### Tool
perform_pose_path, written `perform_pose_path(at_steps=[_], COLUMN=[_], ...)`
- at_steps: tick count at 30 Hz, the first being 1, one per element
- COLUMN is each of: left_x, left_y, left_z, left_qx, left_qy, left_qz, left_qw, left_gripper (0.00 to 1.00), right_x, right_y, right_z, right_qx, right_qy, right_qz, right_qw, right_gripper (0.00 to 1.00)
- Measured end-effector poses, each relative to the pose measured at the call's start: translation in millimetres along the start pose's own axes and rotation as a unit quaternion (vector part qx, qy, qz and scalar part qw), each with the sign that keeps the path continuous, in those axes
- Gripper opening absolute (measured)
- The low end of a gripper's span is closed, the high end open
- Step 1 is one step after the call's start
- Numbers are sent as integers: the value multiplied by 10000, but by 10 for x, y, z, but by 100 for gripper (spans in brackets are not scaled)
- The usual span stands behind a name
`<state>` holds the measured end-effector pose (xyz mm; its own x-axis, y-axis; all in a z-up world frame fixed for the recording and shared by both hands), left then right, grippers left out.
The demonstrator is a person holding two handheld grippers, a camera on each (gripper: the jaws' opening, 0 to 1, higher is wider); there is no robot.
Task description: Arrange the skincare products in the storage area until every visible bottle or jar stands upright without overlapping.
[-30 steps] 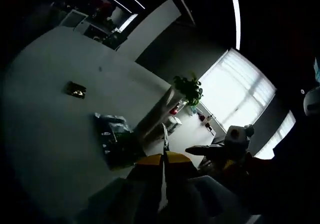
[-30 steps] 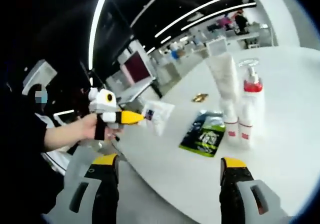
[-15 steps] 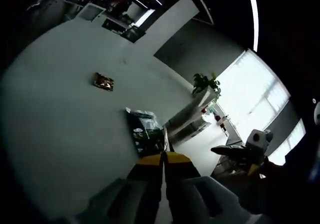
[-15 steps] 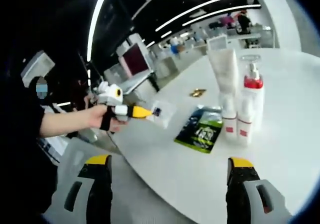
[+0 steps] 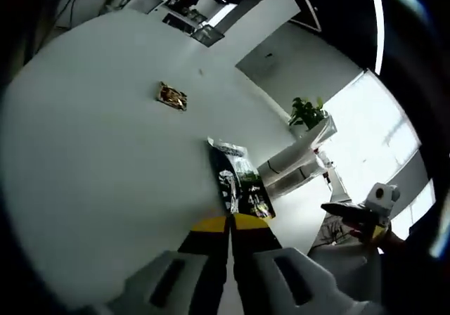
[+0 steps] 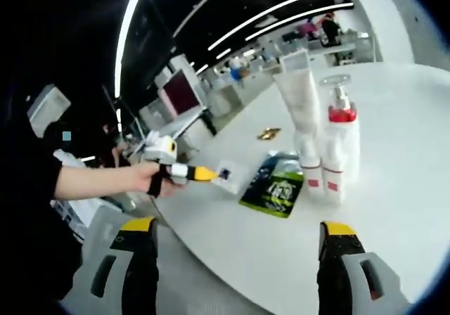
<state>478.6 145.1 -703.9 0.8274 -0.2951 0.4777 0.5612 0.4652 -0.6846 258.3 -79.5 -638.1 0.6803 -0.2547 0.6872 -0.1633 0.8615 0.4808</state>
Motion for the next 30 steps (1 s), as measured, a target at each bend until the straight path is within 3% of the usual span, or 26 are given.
perform_pose_path(at_steps=[14, 22, 30], left_x=[-23, -23, -37], left_y=[59, 100, 105], left_z=[-52, -61, -60], left_qx=[83, 299, 421], left_qy=[171, 190, 368], left_qz=[184, 294, 101], left_qw=[9997, 9989, 9984], left_gripper=[0, 0, 0], right_x=[-17, -19, -26], right_y=[19, -3, -5], right_z=[-36, -35, -41], right_qx=[79, 64, 67], right_qy=[153, 149, 181], right_qz=[87, -8, -26], right_qw=[9998, 9999, 9998], right_gripper=[98, 97, 96])
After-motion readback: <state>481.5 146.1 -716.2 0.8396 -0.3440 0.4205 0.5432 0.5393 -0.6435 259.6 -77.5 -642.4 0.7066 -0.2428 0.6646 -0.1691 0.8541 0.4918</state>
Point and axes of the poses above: the point that each gripper's makers call its tool centre point, and the gripper's own axes: z roughly backward along the fingers, y roughly to its left, x roughly out of its top, the point moved 9 cm from there along z, roughly backward along the fingers, and after that the axes turned 6 degrees about y, right-handed, at the moved point
